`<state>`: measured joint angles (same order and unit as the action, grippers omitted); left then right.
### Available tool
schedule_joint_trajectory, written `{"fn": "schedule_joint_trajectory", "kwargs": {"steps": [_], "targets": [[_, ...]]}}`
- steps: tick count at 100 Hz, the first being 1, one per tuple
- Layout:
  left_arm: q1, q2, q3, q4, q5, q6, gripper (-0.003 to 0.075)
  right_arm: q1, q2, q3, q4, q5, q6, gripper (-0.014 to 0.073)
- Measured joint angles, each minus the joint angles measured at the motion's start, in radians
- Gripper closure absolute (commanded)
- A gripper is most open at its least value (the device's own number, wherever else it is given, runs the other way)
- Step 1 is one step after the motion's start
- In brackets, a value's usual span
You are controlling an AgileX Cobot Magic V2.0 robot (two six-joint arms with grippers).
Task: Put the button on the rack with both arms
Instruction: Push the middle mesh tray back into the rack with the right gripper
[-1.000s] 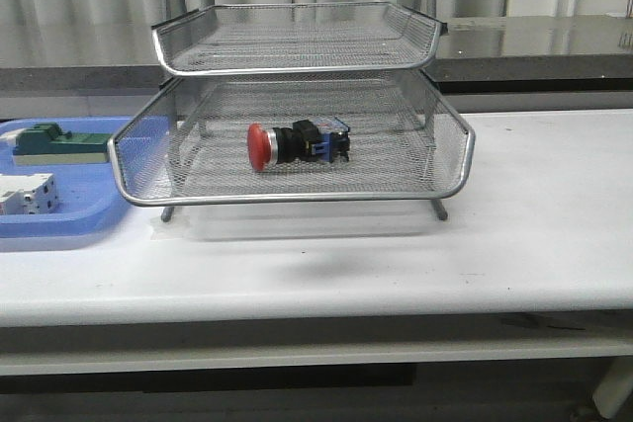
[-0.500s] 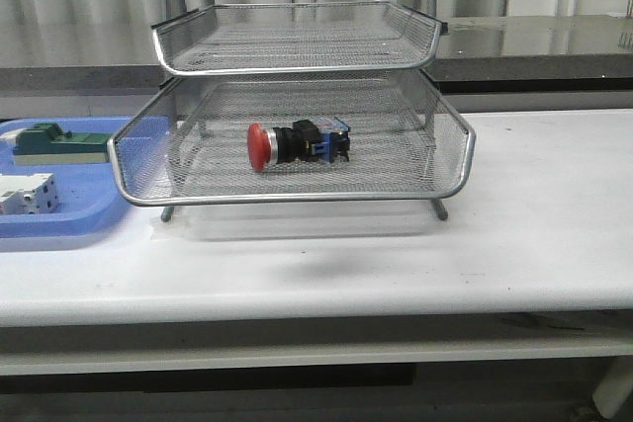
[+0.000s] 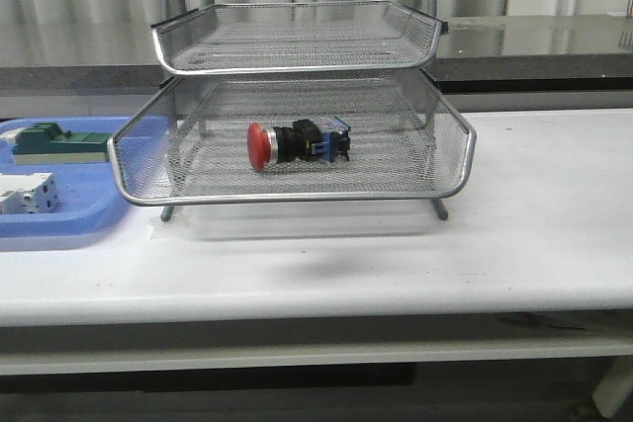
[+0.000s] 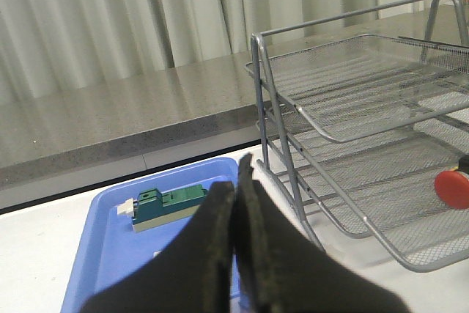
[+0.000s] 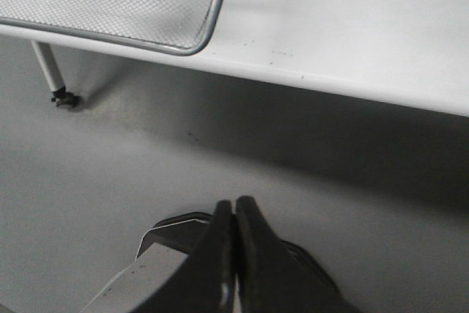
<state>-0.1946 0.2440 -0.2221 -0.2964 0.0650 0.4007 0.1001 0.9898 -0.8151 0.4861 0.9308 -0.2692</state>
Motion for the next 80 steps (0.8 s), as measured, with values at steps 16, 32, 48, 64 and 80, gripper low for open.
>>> {"fn": "schedule_joint_trajectory", "kwargs": {"steps": [16, 32, 48, 64, 80], "targets": [[0.0, 0.0, 0.0, 0.0, -0.001, 0.0, 0.0741, 0.059, 0.125, 0.0, 0.037, -0.064, -0.052, 0.0659], [0.0, 0.0, 0.0, 0.0, -0.001, 0.0, 0.0741, 0.179, 0.233, 0.0, 0.045, -0.157, -0.06, 0.0659], [0.0, 0.0, 0.0, 0.0, -0.001, 0.0, 0.0741, 0.303, 0.338, 0.0, 0.047, -0.266, -0.06, 0.065], [0.0, 0.0, 0.0, 0.0, -0.001, 0.0, 0.0741, 0.405, 0.441, -0.019, 0.046, -0.348, -0.06, 0.065], [0.0, 0.0, 0.0, 0.0, -0.001, 0.0, 0.0741, 0.477, 0.545, -0.088, 0.032, -0.372, -0.06, 0.065]]}}
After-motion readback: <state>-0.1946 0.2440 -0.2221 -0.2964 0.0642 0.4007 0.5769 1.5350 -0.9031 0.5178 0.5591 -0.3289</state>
